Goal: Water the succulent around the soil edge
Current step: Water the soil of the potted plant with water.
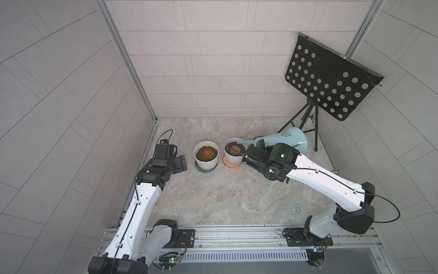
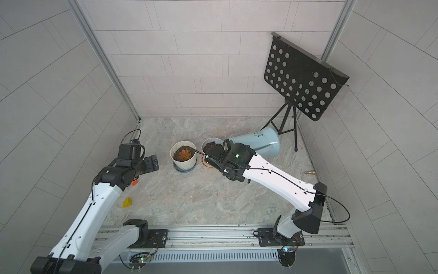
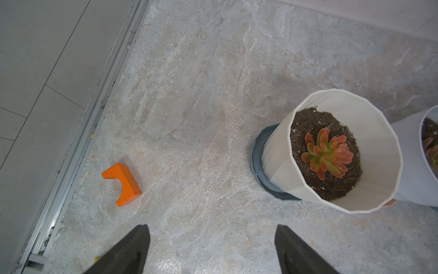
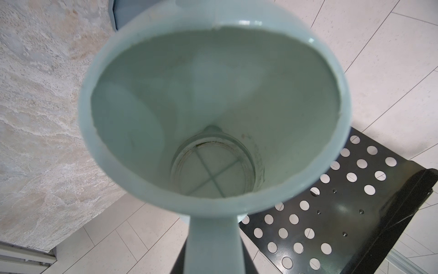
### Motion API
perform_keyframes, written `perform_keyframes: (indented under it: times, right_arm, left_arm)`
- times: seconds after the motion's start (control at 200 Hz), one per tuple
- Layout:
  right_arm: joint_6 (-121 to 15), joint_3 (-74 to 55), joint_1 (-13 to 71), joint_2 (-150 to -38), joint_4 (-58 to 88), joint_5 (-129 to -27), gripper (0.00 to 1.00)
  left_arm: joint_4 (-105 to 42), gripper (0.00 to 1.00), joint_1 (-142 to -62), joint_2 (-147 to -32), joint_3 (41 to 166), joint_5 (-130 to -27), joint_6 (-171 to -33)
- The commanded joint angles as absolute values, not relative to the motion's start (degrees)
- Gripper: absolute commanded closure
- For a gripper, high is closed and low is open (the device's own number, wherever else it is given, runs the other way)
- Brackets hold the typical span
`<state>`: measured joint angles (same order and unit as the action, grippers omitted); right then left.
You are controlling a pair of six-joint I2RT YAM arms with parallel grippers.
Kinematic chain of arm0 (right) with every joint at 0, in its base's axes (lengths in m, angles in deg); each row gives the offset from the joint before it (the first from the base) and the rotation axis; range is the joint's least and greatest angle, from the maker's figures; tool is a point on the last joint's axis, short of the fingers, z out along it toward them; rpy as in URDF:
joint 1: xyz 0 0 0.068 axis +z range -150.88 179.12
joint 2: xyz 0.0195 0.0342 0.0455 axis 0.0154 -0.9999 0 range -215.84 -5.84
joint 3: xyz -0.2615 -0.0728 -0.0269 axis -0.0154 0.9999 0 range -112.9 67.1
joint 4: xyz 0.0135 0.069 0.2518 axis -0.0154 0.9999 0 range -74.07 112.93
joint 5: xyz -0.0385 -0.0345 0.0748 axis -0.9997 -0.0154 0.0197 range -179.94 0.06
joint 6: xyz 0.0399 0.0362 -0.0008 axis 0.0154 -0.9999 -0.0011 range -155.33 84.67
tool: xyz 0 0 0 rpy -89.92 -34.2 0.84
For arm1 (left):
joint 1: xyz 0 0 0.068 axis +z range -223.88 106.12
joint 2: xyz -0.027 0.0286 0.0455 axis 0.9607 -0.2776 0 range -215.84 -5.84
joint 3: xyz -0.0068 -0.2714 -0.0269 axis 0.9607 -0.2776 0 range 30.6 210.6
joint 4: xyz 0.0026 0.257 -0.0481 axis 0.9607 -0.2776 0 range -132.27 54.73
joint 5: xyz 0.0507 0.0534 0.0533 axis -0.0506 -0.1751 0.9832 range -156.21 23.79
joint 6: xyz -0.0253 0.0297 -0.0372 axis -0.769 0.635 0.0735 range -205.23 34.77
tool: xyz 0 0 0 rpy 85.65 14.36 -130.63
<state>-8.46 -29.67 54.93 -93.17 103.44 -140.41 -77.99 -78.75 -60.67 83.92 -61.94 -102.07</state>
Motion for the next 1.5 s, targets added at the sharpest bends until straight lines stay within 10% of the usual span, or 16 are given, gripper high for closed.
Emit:
perform_keyframes:
  times: [0.0,1.496]
  right_arm:
    - [-7.8,-31.4,54.7,-93.5,102.8,-143.9,1.00]
    - [-10.6,-34.9,60.8,-96.3,105.3,-143.2,1.00]
  left_arm:
    - [-77.6,0.10,-78.3,-59.6,84.2,-61.8,-101.2]
    - [-77.5,0.11,-78.1,-59.4,84.2,-61.6,-101.0]
